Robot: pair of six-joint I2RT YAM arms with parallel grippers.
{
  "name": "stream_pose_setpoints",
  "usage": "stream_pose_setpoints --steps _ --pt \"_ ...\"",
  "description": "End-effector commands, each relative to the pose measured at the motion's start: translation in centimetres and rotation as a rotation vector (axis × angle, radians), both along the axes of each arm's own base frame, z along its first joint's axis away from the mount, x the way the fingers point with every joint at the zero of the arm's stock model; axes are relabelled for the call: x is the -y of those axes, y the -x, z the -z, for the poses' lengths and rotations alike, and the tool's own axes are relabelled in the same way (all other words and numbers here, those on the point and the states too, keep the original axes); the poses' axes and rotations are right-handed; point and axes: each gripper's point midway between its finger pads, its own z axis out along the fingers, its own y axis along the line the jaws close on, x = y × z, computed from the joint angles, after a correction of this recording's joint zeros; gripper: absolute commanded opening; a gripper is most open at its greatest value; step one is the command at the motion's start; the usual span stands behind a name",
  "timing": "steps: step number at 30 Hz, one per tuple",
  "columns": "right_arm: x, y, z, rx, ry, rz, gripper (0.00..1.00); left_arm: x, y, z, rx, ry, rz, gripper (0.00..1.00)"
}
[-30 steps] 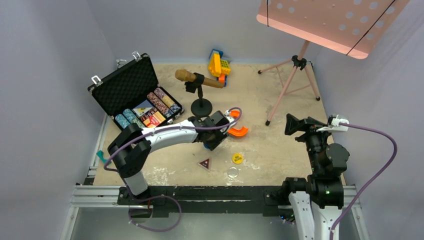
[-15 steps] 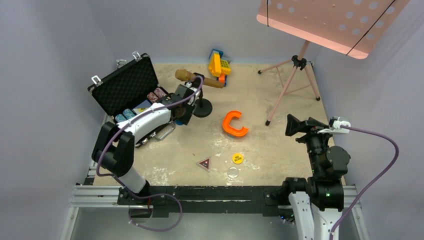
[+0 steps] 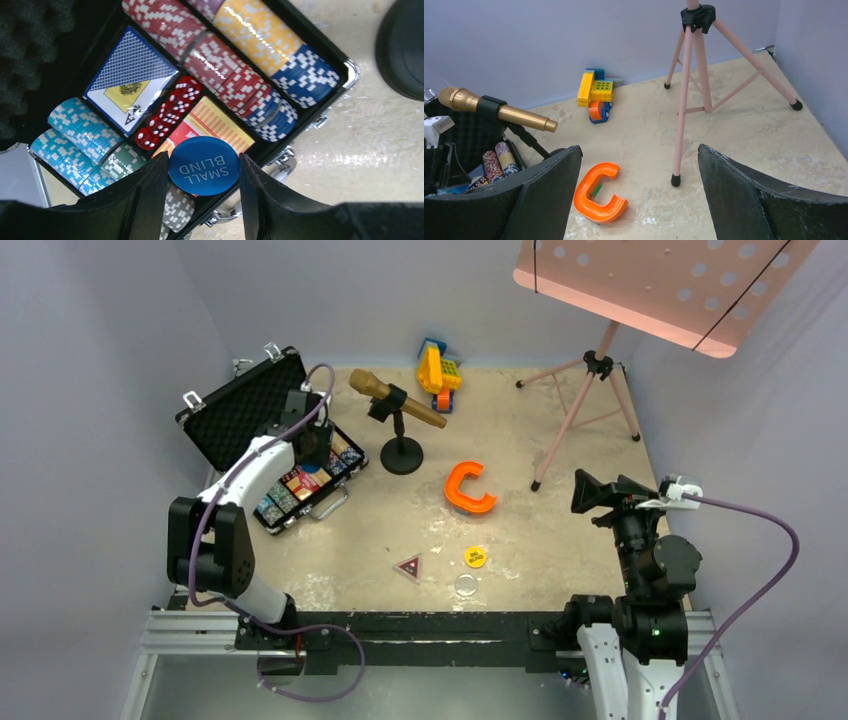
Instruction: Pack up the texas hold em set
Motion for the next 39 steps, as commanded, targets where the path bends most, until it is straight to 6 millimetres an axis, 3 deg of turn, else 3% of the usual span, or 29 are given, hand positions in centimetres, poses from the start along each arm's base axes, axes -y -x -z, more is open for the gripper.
stream_pose_setpoints --steps 1,10,17,23,28,33,39 --pt "0.1 0.3 -1.2 0.043 0.005 0.003 0.91 -1.2 -0.4 0.3 -0.021 0.041 -0.051 0.39" --pt "0.0 0.2 -1.0 0.038 0.003 -0.001 0.91 -0.5 -0.5 2.6 -0.126 0.122 -0.052 0.4" --pt "0.0 0.2 -1.0 0.035 0.004 -0.003 0.91 -1.2 -1.1 2.9 -0.126 0.084 -0.079 0.41" --pt "-0.1 0.2 -0.9 0.034 0.005 -0.004 0.91 -1.3 -1.3 3.2 -0.135 0.081 -0.09 0.5" --pt "-0.1 0.2 -1.0 0.035 0.006 -0.004 0.91 -1.4 -1.3 2.8 -0.122 0.078 -0.102 0.63" --pt "-0.1 0.2 -0.9 0.035 0.006 -0.006 0.91 -1.5 -1.3 2.5 -0.115 0.078 -0.105 0.65" --pt "-0.1 0.2 -0.9 0.035 0.006 -0.006 0.91 -2.4 -1.3 0.6 -0.036 0.053 -0.147 0.62"
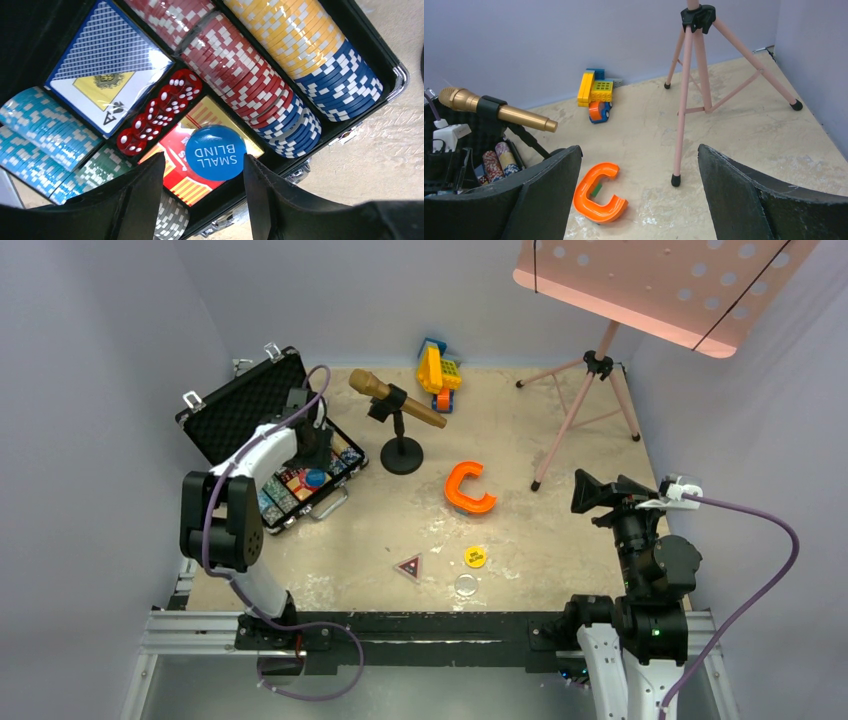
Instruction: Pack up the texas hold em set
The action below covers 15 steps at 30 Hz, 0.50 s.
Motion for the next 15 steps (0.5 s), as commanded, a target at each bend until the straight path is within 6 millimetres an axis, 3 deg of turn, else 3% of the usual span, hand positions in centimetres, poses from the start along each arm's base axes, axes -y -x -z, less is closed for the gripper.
stream_pose_setpoints --steps 1,6,11,15 --pt "-0.1 0.1 -0.9 0.035 0.005 -0.005 0.91 -0.9 -1.0 -3.9 0.143 -0.014 -0.065 0.62" --pt "-0.1 0.2 -1.1 0.04 0.006 -0.006 0.91 -0.6 0.5 -6.8 0.222 0.033 -0.099 0.61" --pt "-0.1 0.2 -1.0 0.04 0.008 -0.004 0.91 0.2 3.3 -9.8 0.313 0.061 -0.087 0.6" --pt "-0.2 0.2 -1.0 0.041 0.014 -0.014 0.9 3.1 5.7 -11.2 0.371 -0.018 0.052 0.6"
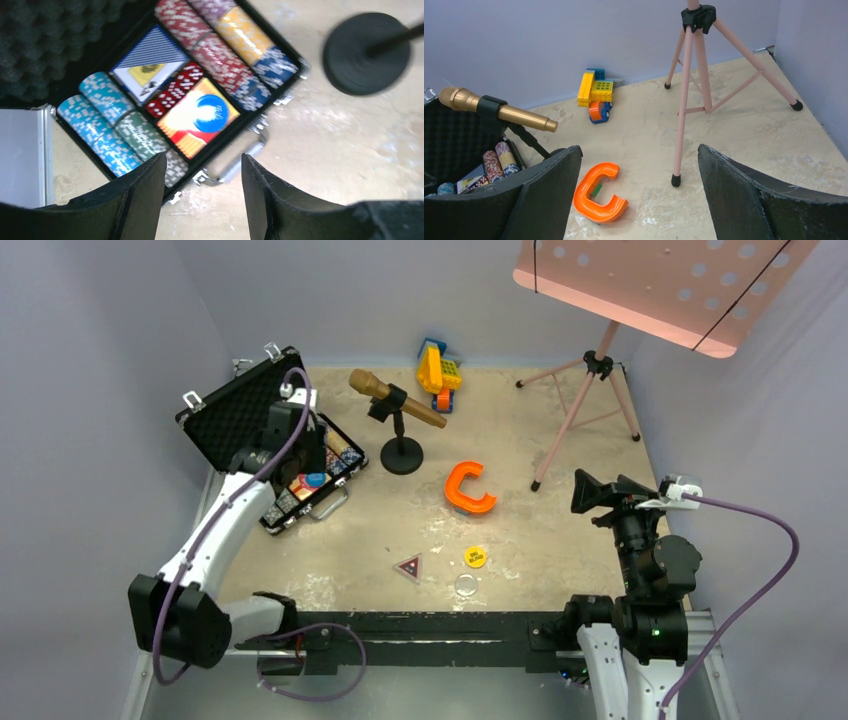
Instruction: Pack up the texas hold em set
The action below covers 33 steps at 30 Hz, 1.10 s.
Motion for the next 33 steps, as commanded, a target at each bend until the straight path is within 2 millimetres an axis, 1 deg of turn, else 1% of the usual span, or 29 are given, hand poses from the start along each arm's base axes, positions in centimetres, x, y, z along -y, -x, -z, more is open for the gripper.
stream_pose_setpoints --steps 1,2,6,7,10,13,21,22,24,26,28,30,33 --pt "-0.2 0.1 -1.0 0.04 0.015 -0.015 0.9 3.7 2.4 -1.0 0.051 -0.064 0.124 0.6" --pt "-0.3 0.1 -1.0 0.04 0.017 -0.017 0.9 5.3 3.0 -1.0 0.058 -0.061 0.17 0.6" --pt "-0.3 0.1 -0.9 0.038 0.016 -0.017 0.9 9.7 4.7 -1.5 0.08 -0.075 0.289 0.58" --pt "-0.3 0.1 -1.0 0.039 0.016 -0.017 0.9 10.9 5.3 -1.3 0.072 -0.064 0.314 0.58" --pt "-0.2 0.0 -0.9 0.036 0.018 -0.015 0.9 15.1 7.1 -0.3 0.049 -0.007 0.4 0.57" --pt "-0.2 0.0 -0.8 0.032 0.02 -0.015 0.9 19.7 9.1 0.7 0.021 0.047 0.493 0.56" --pt "-0.2 0.0 -0.7 0.026 0.023 -0.015 0.89 31.0 14.8 3.4 -0.079 0.13 0.701 0.56" --pt "-0.2 0.0 -0.8 0.028 0.023 -0.015 0.9 32.2 15.4 4.3 -0.101 0.131 0.715 0.56" --pt "-0.2 0.1 -0.8 0.029 0.024 -0.015 0.9 34.6 16.8 5.3 -0.124 0.155 0.752 0.56" --pt "-0.2 0.1 -0.9 0.03 0.022 -0.014 0.9 36.7 17.9 6.3 -0.142 0.166 0.785 0.56" --pt "-0.2 0.1 -0.9 0.03 0.023 -0.014 0.9 38.5 18.6 6.8 -0.15 0.163 0.808 0.56" --pt "-0.2 0.1 -0.9 0.028 0.023 -0.015 0.9 39.4 19.0 7.6 -0.166 0.158 0.815 0.56" --pt "-0.2 0.0 -0.8 0.026 0.023 -0.015 0.9 40.1 19.1 8.9 -0.192 0.144 0.814 0.56"
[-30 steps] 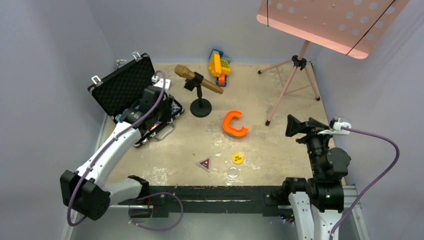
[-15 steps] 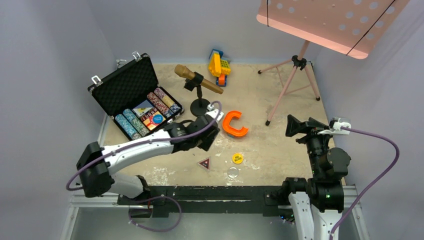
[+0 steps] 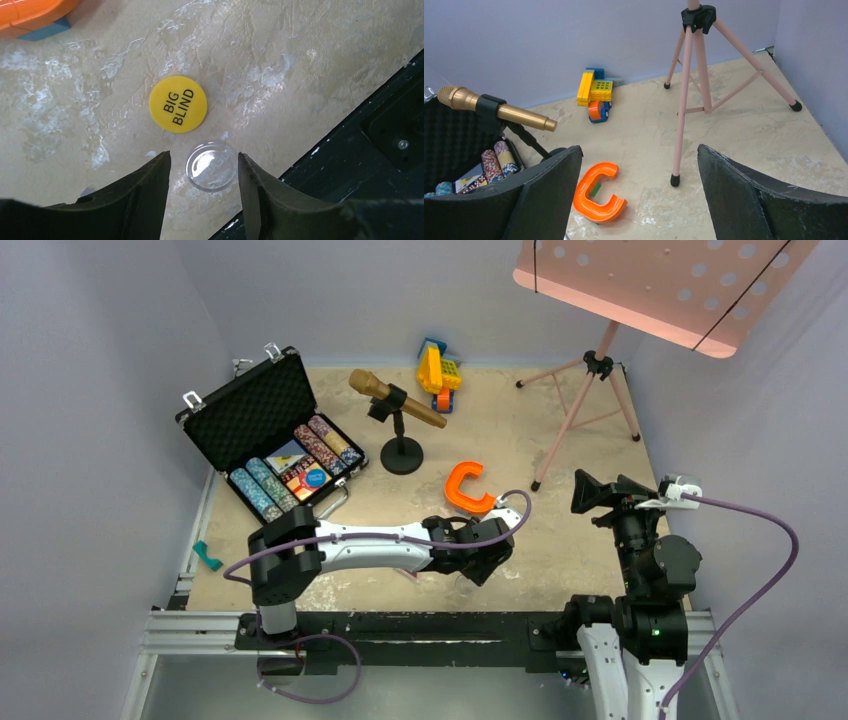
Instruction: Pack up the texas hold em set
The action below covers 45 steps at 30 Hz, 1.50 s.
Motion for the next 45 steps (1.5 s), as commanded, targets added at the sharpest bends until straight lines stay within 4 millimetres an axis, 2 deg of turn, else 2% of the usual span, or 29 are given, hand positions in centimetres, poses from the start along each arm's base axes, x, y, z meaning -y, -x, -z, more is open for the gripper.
stream_pose_setpoints --steps 1,7,12,17,23,30,45 --pt "-0.2 0.0 -0.8 0.028 0.017 -0.013 0.89 3.0 -0.2 -0.8 -0.017 0.076 -0.023 0.56" --pt "-0.2 0.0 -0.8 0.026 0.018 -0.016 0.9 3.8 -0.3 1.0 -0.042 0.037 -0.029 0.56" --pt "-0.2 0.0 -0.7 0.025 0.019 -0.016 0.9 2.6 -1.8 1.8 -0.032 -0.055 -0.082 0.57" --pt "-0.3 0.0 -0.7 0.024 0.018 -0.018 0.9 2.4 -2.3 1.9 -0.045 -0.057 -0.099 0.59" --pt "-0.3 0.0 -0.6 0.023 0.018 -0.018 0.9 1.1 -3.3 2.9 -0.092 -0.079 -0.143 0.61" --pt "-0.3 0.0 -0.7 0.024 0.017 -0.019 0.9 2.0 -2.8 3.3 -0.125 -0.061 -0.101 0.62" --pt "-0.3 -0.1 -0.5 0.018 0.017 -0.021 0.9 2.2 -2.9 4.8 -0.129 -0.106 -0.085 0.63"
